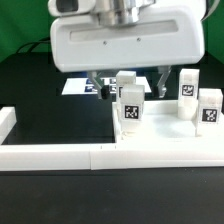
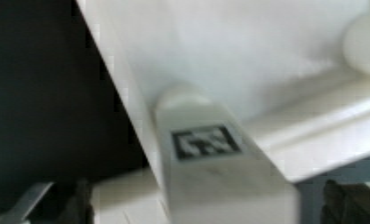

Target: Assemble square table

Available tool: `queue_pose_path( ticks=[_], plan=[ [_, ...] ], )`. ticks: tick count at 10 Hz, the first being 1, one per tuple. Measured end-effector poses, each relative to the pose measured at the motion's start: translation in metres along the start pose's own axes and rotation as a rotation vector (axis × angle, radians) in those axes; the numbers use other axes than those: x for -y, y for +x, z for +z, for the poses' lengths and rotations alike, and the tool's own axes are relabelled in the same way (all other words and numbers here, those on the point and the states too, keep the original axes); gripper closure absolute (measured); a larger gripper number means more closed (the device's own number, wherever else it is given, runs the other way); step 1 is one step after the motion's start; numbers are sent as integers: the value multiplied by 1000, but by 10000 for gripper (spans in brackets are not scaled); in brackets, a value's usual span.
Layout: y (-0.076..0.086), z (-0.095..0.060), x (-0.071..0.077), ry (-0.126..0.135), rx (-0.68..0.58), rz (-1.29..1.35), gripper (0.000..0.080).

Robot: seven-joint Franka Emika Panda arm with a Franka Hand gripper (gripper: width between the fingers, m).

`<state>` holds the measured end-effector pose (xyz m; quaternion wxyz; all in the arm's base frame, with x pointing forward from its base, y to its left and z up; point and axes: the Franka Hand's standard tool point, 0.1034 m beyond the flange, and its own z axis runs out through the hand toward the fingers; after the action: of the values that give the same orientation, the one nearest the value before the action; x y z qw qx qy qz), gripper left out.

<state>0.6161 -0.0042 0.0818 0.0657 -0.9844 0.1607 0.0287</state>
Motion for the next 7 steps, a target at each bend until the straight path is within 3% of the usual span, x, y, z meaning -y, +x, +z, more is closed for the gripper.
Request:
queue_pose_path(
  ticks=[2, 4, 5, 7],
  plan=[
    [7, 1, 0, 1, 8, 23, 150],
    [7, 2, -1, 1, 9, 40, 427],
    [7, 2, 0, 2, 9, 95, 509],
    [7, 2, 0, 2, 10, 222, 509]
  ],
)
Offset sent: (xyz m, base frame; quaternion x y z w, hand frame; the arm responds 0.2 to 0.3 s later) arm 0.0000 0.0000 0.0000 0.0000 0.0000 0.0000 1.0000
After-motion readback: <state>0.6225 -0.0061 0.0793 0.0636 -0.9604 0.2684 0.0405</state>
